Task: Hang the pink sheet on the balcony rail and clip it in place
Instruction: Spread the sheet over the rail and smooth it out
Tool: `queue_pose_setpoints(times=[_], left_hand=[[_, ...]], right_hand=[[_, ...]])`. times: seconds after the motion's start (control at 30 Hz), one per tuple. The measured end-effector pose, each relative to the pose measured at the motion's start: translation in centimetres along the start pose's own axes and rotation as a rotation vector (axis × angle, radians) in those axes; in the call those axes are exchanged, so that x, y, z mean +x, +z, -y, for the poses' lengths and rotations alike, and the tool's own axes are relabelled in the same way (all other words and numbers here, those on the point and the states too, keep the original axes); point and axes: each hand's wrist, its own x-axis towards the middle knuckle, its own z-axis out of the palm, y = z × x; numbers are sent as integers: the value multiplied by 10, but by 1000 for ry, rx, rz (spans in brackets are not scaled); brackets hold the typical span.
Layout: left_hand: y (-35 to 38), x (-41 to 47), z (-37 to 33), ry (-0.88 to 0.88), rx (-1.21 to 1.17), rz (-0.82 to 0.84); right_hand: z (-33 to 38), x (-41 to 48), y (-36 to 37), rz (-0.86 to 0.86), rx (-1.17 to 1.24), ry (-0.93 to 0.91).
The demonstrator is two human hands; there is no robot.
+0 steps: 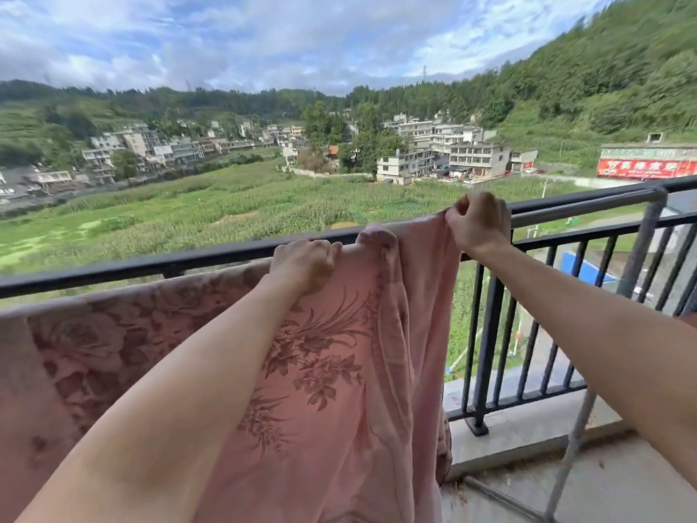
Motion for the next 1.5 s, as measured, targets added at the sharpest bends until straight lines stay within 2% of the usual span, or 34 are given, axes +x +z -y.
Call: queue_pose_setpoints(times=[0.07, 0.17, 0.23, 0.3, 0.4, 0.5, 0.6, 0.73, 0.83, 1.0, 1.13, 1.27, 1.37, 1.43, 1.5], left_hand=[[4, -8, 6, 24, 86, -87], [5, -14, 13, 59, 112, -147], [5, -16, 17, 67, 110, -156], [4, -14, 19, 66, 101, -150], [-4, -15, 13, 89, 28, -129], [-12, -9, -11, 169, -91, -125], [-13, -3, -33, 131, -176, -84], [-17, -11, -37, 19, -150, -102], [-27, -30, -33, -37, -102, -105], [-47, -61, -23, -118, -15, -87], [-61, -80, -21, -191, 65, -31], [-75, -106, 8, -311, 107, 33], [-81, -120, 15, -406, 42, -6], [-85, -128, 3, -358, -42, -125], [-85, -132, -23, -199, -122, -200]], right_hand=[[-20, 39, -25, -119, -62, 132], [-70, 86, -58, -271, -113, 435], [-89, 94, -63, -254, -148, 534], [-90, 87, -56, -124, -154, 480], [-59, 54, -41, 107, -231, 292], [-12, 13, -33, 179, -231, 17], [23, -28, -28, 339, -219, -298], [22, -47, -23, 266, -174, -555], [4, -36, -36, 192, -179, -518], [-50, 24, -95, 118, -243, -160], [-44, 20, -89, 186, -244, -152], [-28, -7, -83, 242, -59, -226], [-42, -24, -103, 119, 25, -266], [-55, -38, -114, 22, -14, -232], [-65, -58, -113, 47, -66, -152]])
